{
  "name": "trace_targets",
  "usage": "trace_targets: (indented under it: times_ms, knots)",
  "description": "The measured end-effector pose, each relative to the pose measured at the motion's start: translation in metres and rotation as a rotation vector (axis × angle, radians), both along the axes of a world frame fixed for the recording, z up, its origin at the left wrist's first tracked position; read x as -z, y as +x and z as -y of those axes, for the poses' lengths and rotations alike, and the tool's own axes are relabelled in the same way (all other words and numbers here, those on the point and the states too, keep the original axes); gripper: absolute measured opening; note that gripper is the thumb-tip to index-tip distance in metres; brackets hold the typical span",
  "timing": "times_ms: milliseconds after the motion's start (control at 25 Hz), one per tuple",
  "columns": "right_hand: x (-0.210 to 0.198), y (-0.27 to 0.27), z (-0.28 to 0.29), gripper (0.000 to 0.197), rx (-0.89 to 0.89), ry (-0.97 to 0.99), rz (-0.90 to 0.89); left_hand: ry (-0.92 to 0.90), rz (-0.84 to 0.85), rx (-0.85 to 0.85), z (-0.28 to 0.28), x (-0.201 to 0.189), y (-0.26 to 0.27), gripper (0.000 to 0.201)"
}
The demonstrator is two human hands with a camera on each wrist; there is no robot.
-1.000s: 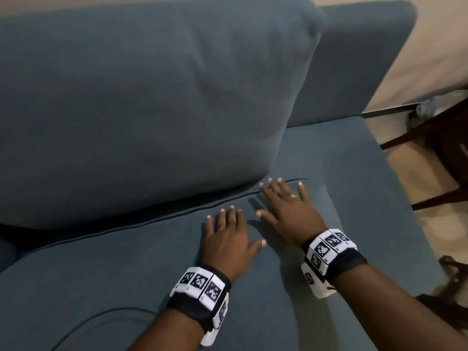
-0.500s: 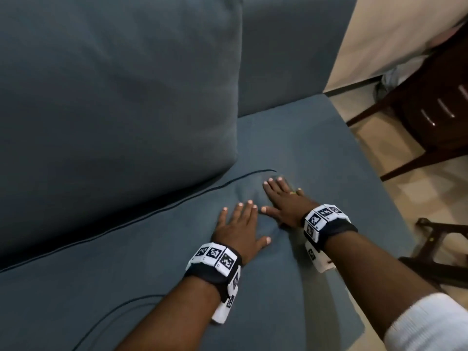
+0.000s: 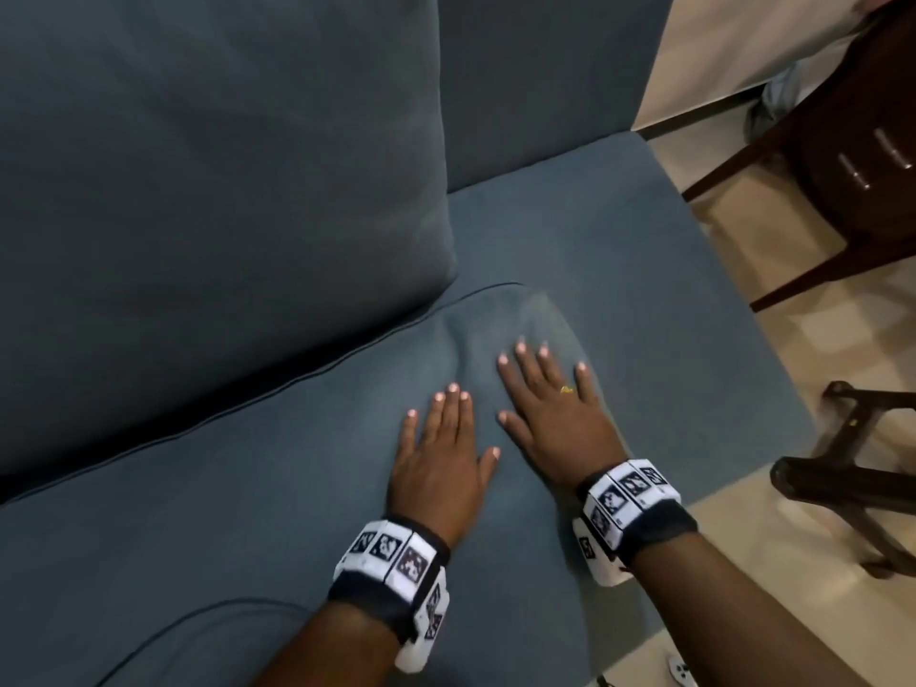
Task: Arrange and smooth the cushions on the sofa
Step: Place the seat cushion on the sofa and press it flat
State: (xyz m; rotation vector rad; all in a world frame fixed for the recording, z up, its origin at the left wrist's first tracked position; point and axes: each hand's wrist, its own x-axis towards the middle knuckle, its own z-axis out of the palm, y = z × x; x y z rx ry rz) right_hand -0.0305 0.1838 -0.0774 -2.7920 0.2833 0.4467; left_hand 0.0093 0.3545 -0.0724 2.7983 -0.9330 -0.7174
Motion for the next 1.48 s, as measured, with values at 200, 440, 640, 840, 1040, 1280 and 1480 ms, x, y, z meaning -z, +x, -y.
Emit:
trace_targets:
  times_ms: [200,440,640,840,1040,1280,1480]
  knots:
    - [-0.007,-0.003,-0.030,0.070,0.005,0.021,0.059,0.000,0.044,-0.072,-0.037,-0.010,-0.008,0.076]
    - [-0.016,0.005,-0.086,0.068,-0.066,0.012,0.027,0.021,0.056,-0.165,-0.093,-0.016,-0.018,0.069]
    - [-0.020,0.002,-0.151,0.080,-0.250,-0.059,-0.013,0.095,0.101,-0.229,-0.166,-0.017,-0.026,0.069]
    - [-0.030,0.010,-0.212,0.072,-0.351,-0.002,-0.058,0.137,0.082,-0.356,-0.242,-0.024,-0.036,0.072]
    - [-0.037,0.017,-0.280,0.072,-0.339,0.079,-0.001,0.093,0.131,-0.578,-0.330,-0.012,-0.054,0.070]
    - [-0.032,0.019,-0.365,0.076,-0.478,0.037,0.064,-0.061,0.189,-0.749,-0.403,-0.005,-0.066,0.070]
    - [-0.020,0.014,-0.438,0.077,-0.658,-0.027,-0.011,-0.192,0.074,-0.790,-0.465,0.015,-0.081,0.070]
